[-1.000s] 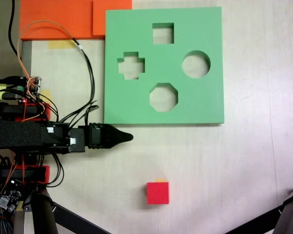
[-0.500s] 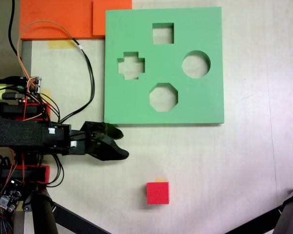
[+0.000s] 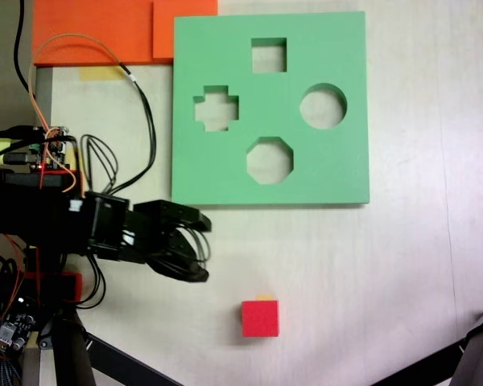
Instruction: Put the square block into the corresponding hole
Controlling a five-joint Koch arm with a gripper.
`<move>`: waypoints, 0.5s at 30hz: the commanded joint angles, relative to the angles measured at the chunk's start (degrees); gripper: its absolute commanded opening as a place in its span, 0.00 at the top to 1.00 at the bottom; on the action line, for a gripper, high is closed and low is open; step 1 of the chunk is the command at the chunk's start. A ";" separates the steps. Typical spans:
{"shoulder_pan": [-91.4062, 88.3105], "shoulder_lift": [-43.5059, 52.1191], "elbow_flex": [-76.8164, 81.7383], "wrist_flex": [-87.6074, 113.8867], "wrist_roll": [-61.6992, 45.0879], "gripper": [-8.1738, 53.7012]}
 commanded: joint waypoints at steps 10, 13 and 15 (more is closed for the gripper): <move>8.88 -22.76 -15.73 7.03 -8.88 0.02; 10.11 -28.21 -18.54 7.03 -9.93 0.02; 10.81 -31.20 -18.54 6.94 -10.81 0.02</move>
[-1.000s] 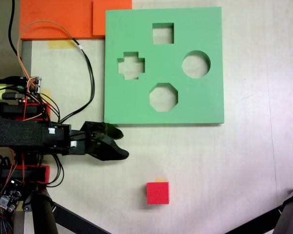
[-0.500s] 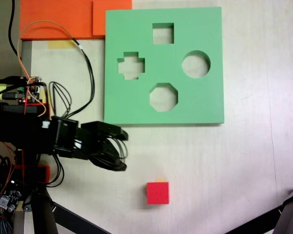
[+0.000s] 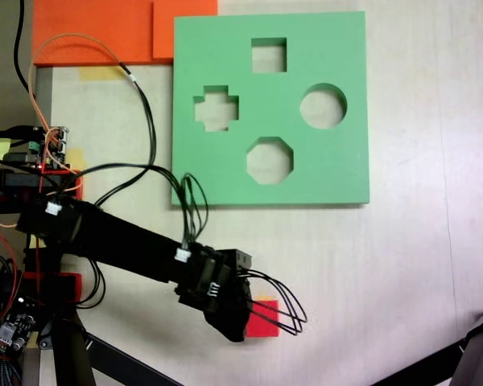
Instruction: Put the square block into the corresponding hole
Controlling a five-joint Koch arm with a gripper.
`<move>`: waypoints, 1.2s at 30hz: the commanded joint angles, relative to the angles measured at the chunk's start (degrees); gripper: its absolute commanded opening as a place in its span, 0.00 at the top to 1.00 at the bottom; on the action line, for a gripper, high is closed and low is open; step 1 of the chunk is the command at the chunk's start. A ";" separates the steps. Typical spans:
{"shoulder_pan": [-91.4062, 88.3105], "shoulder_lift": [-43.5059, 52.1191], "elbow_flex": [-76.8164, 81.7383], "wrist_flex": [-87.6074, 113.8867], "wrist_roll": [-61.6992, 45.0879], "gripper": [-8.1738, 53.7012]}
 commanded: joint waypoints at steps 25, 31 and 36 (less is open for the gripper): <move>3.69 -14.50 -2.46 -9.23 -3.69 0.11; 2.20 -16.61 -1.32 -5.19 -3.52 0.37; 2.11 -17.49 -1.14 -0.44 -3.34 0.49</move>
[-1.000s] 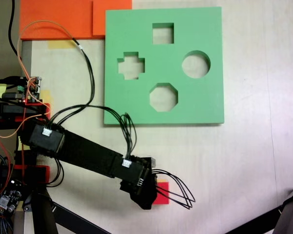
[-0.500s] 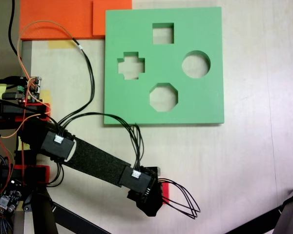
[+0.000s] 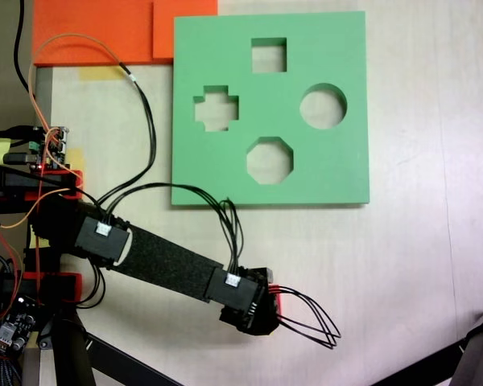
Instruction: Put the square block into the corresponding hole
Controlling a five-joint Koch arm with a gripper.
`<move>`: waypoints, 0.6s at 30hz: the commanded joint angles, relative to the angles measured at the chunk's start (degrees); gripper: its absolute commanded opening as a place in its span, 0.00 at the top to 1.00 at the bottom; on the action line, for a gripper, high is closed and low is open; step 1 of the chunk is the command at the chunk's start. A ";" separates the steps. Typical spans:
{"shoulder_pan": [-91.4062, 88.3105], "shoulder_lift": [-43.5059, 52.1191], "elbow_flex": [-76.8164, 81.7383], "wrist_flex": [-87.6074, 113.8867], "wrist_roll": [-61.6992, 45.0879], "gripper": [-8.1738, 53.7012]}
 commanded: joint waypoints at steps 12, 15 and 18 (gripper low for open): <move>-2.29 17.14 -0.53 17.75 7.73 0.49; -6.15 21.88 -3.96 21.27 13.54 0.55; -13.71 24.70 -4.22 21.45 23.29 0.59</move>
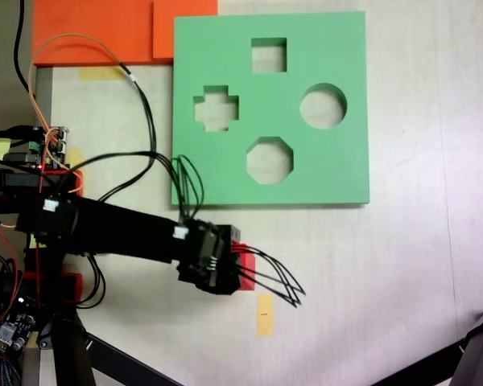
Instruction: Put the square block into the corresponding hole
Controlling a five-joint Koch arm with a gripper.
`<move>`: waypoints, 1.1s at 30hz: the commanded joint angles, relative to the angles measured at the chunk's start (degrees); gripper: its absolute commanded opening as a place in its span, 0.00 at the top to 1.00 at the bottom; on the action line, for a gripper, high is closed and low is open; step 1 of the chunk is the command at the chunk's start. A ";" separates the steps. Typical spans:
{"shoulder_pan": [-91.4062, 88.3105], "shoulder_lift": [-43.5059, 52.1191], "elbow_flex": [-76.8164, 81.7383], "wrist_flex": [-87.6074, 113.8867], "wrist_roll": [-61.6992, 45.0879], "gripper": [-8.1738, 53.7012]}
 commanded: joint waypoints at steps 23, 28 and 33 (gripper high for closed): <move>-52.73 -29.62 -49.92 4.57 56.34 0.59; -54.84 -33.84 -51.59 0.09 56.25 0.59; -56.16 -37.79 -52.65 -4.83 56.25 0.59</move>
